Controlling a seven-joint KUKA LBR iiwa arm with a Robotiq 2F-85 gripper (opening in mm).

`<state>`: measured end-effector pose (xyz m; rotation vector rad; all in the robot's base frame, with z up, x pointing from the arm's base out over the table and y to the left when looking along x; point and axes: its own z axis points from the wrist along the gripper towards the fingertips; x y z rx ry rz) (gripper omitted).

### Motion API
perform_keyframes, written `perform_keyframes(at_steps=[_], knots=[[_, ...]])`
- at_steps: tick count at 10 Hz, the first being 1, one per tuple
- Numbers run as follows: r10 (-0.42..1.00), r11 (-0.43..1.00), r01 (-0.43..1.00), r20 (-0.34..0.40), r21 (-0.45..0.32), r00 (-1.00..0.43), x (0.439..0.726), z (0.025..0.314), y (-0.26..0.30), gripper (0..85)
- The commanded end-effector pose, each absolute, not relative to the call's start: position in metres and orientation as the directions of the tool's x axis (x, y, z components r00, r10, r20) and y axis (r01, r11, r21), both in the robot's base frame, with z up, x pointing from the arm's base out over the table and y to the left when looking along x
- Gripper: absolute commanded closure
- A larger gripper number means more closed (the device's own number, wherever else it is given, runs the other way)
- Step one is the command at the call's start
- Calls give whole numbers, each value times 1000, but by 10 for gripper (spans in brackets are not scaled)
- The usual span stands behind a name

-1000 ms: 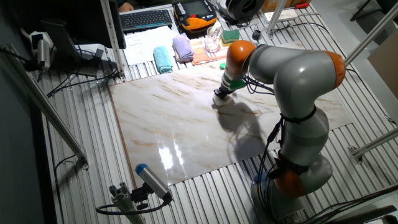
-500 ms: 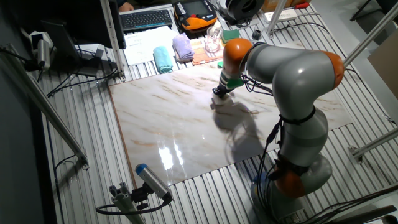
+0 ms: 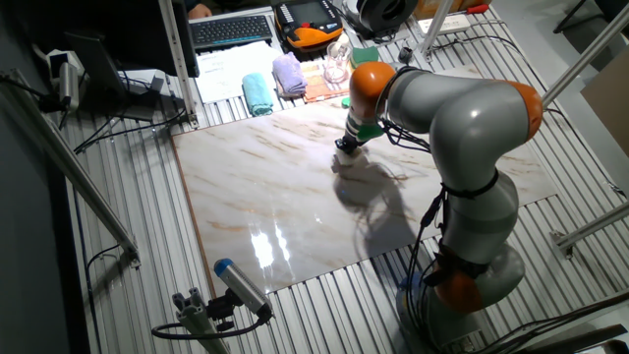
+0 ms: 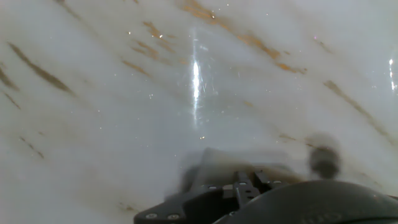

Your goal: Clean the tabletop with a sponge

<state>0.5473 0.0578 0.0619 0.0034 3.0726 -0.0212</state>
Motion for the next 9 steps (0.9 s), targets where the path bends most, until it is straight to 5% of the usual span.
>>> perform_keyframes(at_steps=[1,2,3,7,8,9], knots=[[2,1000,3,-69,-9,-998,548,62,58,680],[4,1000,4,-69,0,-998,549,63,57,680],[6,1000,5,-66,11,-998,549,65,57,510],[21,1000,20,-81,8,-996,548,68,58,510],[30,1000,30,-89,3,-996,548,68,58,340],[41,999,41,-97,2,-994,548,68,58,340]])
